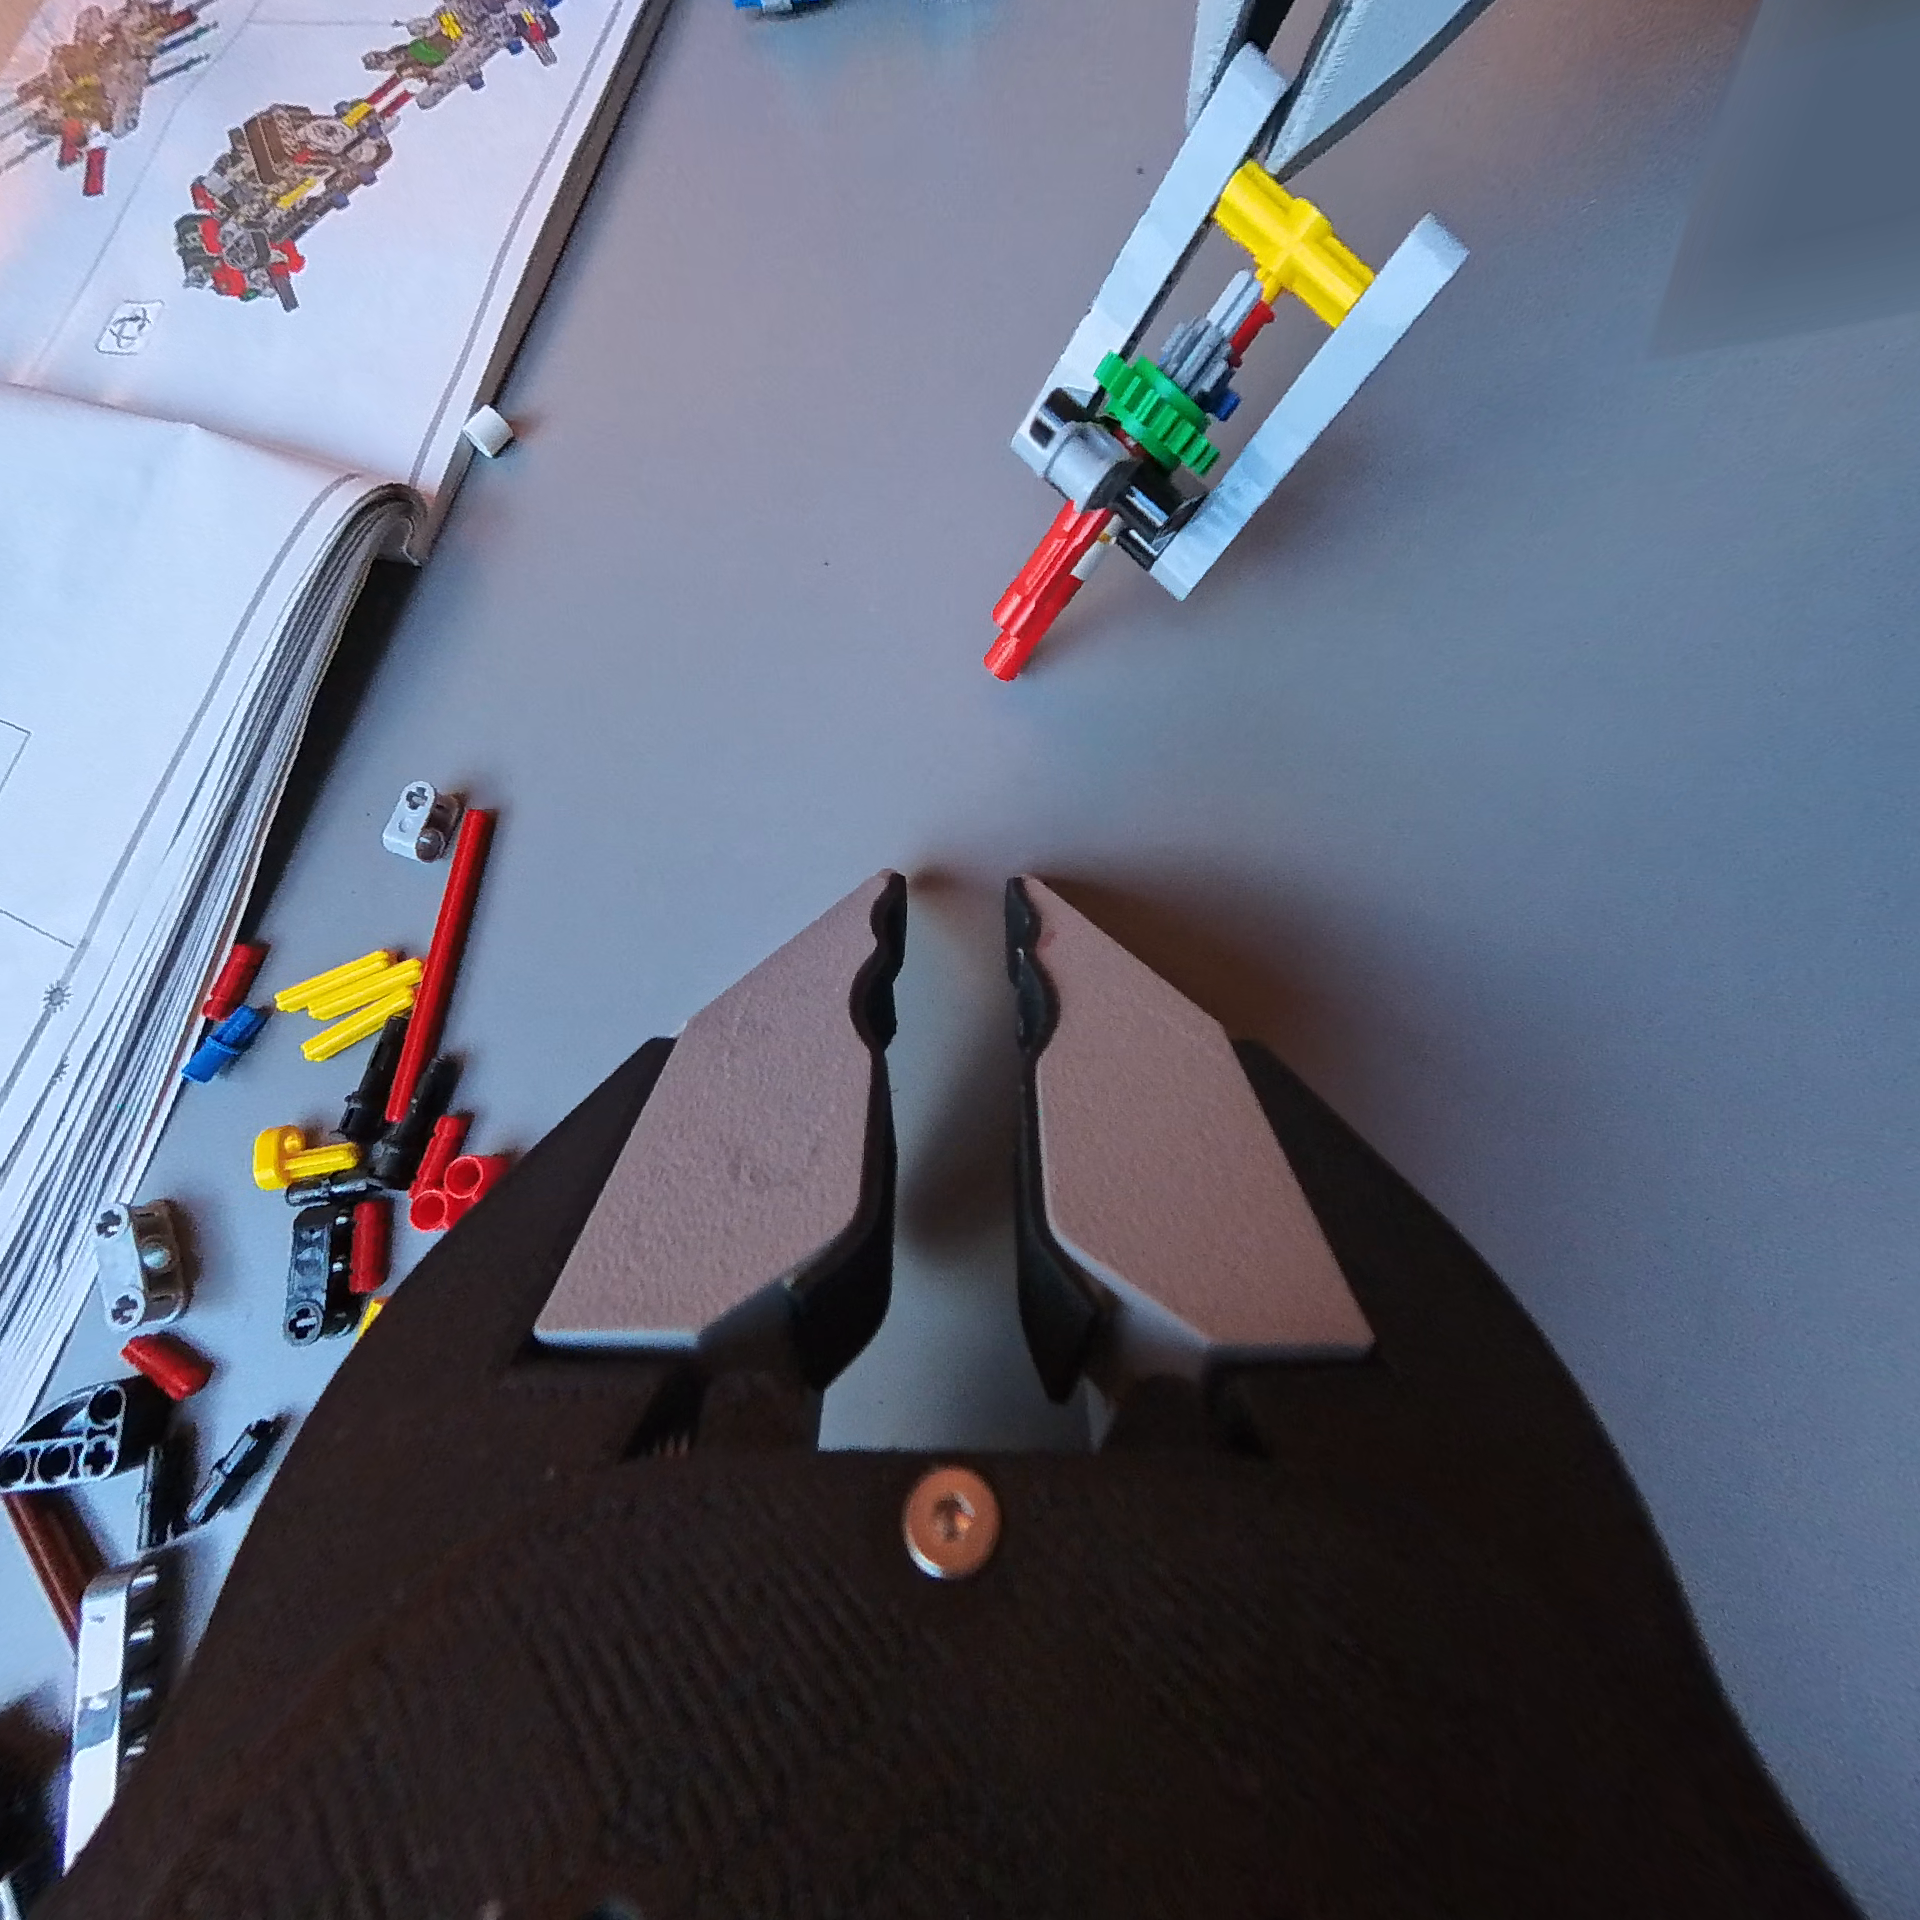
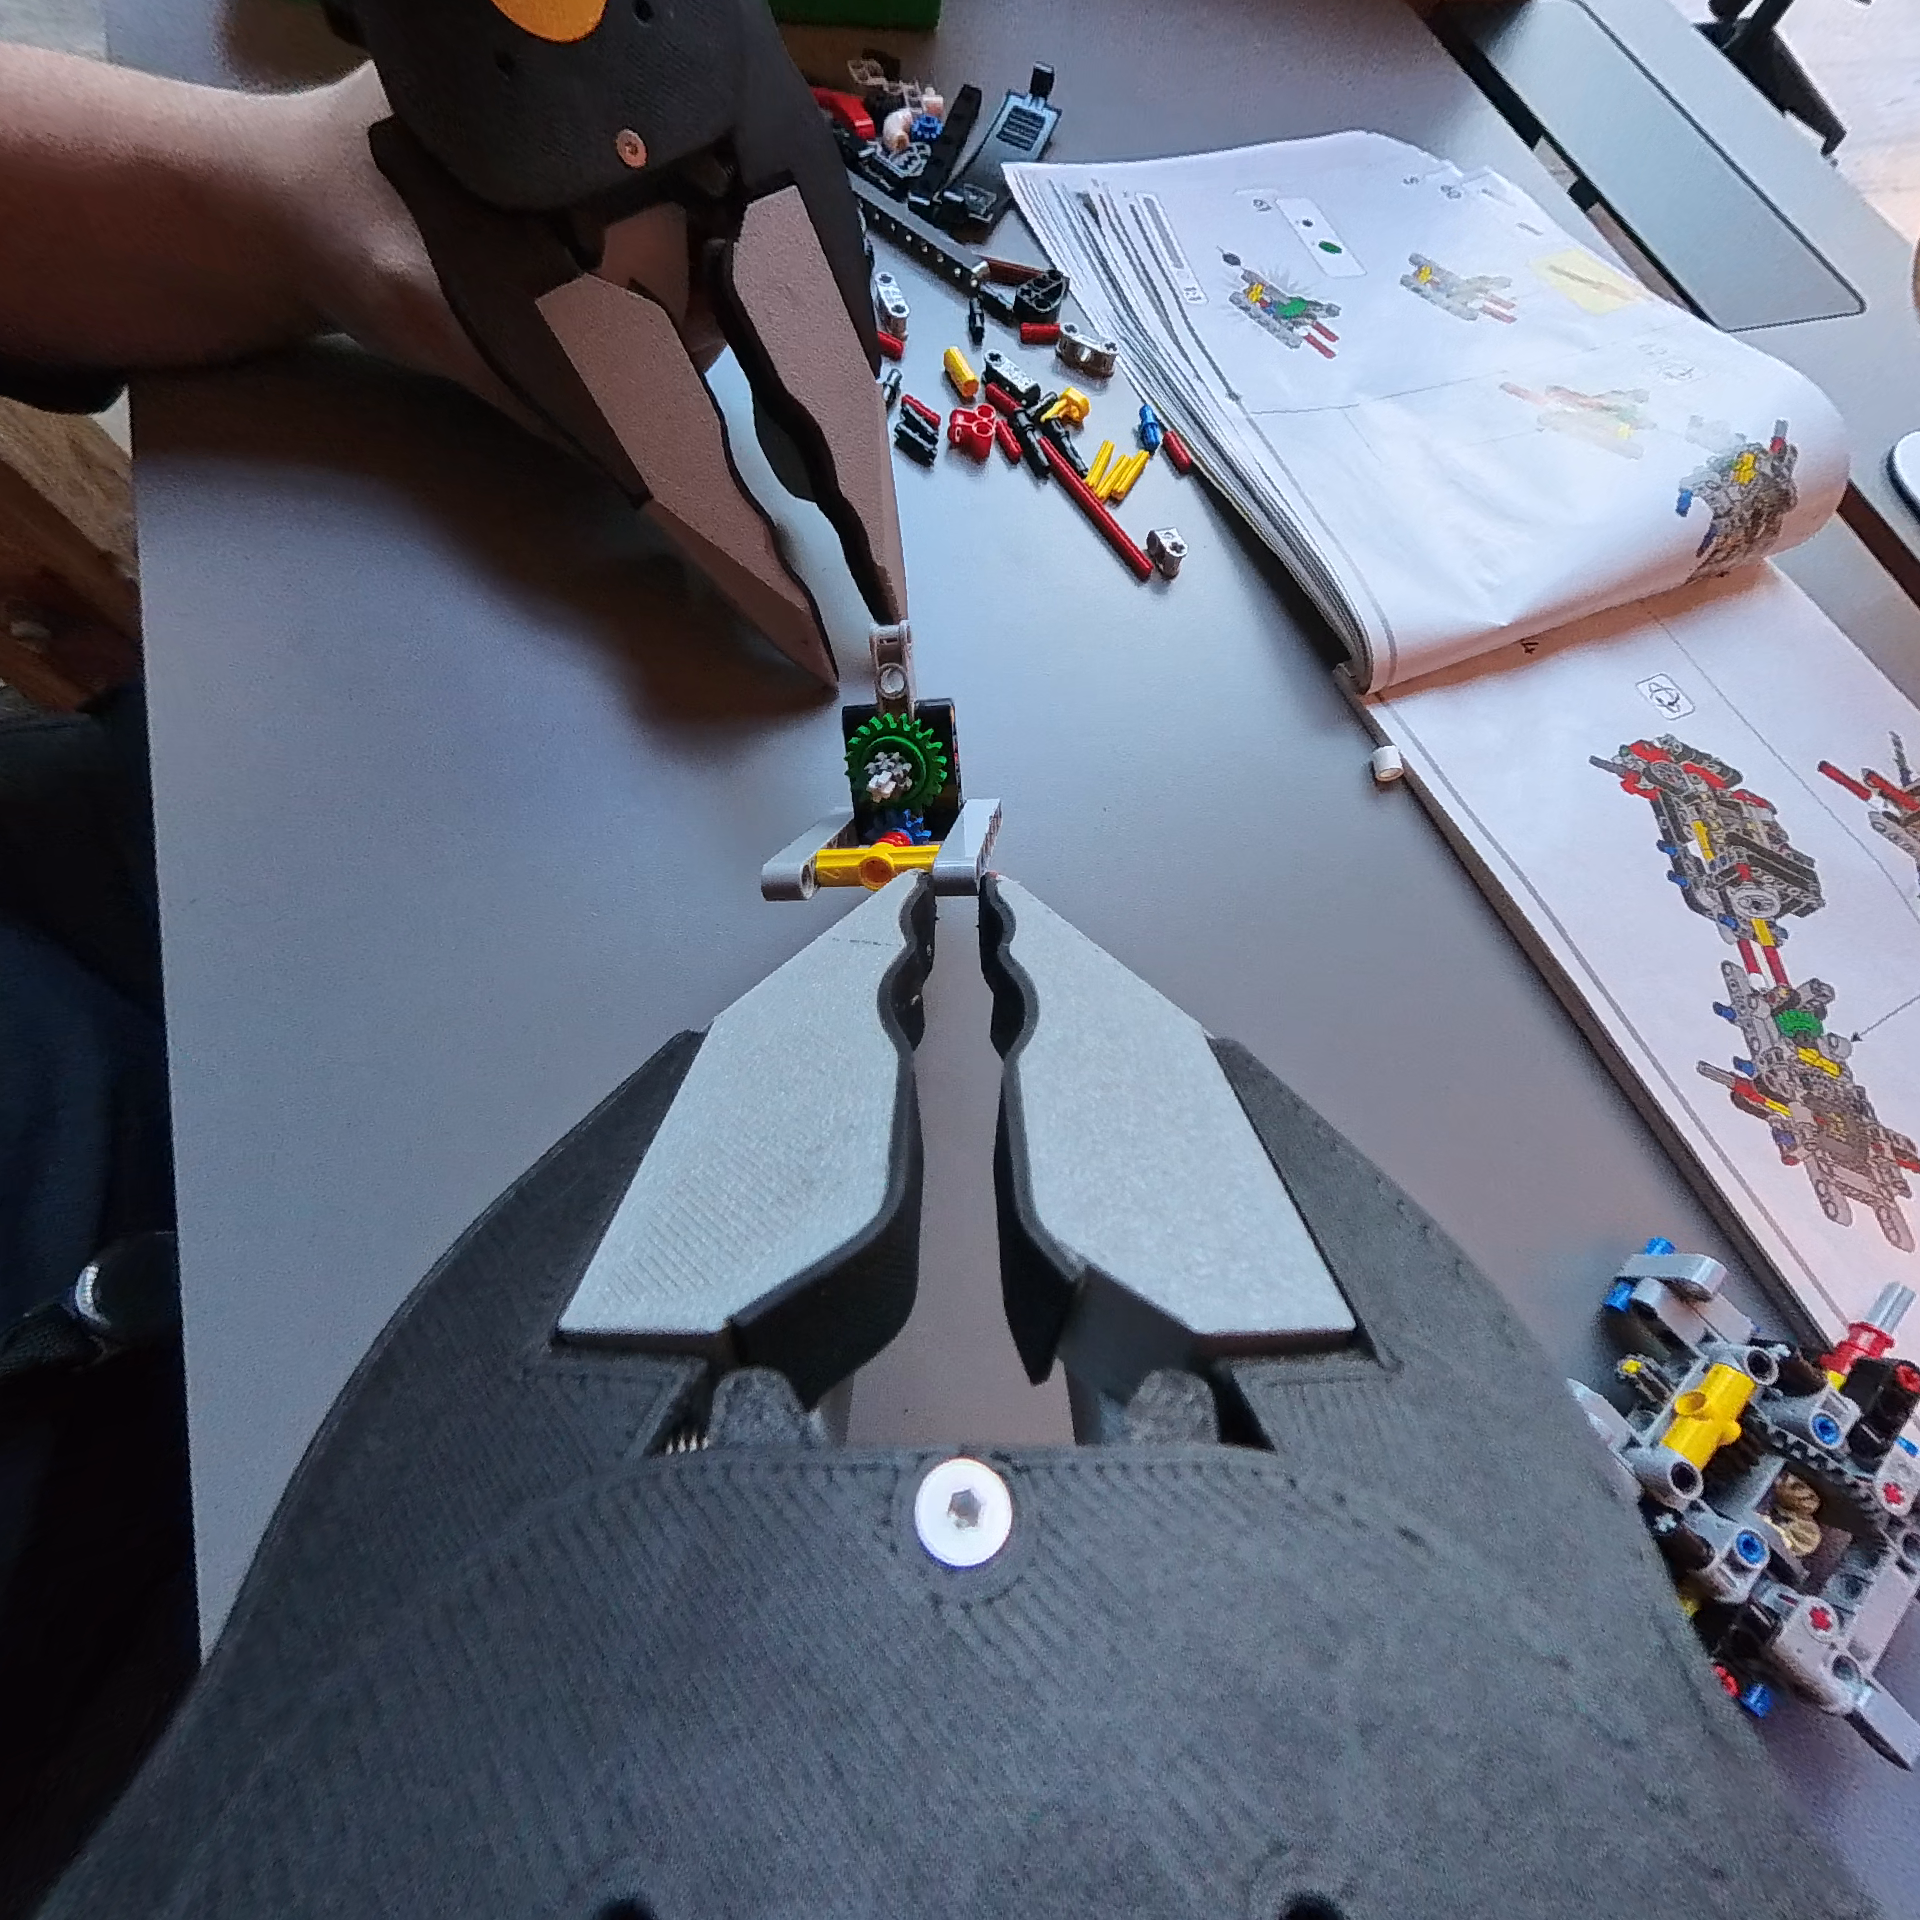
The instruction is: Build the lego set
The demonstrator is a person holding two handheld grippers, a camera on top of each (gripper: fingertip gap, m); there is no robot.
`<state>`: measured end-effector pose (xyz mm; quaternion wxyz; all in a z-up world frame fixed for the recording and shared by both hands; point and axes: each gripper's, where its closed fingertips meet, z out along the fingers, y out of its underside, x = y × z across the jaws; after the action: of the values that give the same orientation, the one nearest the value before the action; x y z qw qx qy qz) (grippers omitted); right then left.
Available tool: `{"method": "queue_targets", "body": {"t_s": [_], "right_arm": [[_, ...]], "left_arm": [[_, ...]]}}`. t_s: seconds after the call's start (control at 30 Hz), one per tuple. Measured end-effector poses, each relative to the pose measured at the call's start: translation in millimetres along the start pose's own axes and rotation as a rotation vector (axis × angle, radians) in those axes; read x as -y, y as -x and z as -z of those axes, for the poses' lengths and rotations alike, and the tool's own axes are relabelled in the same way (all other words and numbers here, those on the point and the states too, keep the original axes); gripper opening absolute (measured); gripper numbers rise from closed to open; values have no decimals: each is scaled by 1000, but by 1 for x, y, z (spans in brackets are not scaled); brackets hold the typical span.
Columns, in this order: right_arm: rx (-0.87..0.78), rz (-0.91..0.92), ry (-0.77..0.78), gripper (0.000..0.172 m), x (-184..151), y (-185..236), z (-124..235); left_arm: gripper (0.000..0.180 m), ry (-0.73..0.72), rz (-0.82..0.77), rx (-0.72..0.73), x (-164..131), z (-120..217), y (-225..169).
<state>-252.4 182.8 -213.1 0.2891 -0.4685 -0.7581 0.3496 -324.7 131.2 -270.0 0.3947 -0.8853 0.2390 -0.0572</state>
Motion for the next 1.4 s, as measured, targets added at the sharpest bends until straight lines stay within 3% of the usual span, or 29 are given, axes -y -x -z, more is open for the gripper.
{"method": "queue_targets", "body": {"t_s": [0.8,1.1,1.17,1.3,1.4], "right_arm": [[34,-24,2,5,-3,2,-3],[97,6,197,6,-50,2,-30],[148,7,180,17,-49,8,-30],[239,-90,120,65,-45,9,-27],[266,-150,96,71,-42,10,-27]], "left_arm": [[14,0,-3,-2,0,0,-1],[20,-1,122,-126,1,-1,-2],[22,-7,165,-179,3,0,-3],[21,-9,182,-231,3,0,-5],[17,1,92,-198,3,-2,-4]]}}
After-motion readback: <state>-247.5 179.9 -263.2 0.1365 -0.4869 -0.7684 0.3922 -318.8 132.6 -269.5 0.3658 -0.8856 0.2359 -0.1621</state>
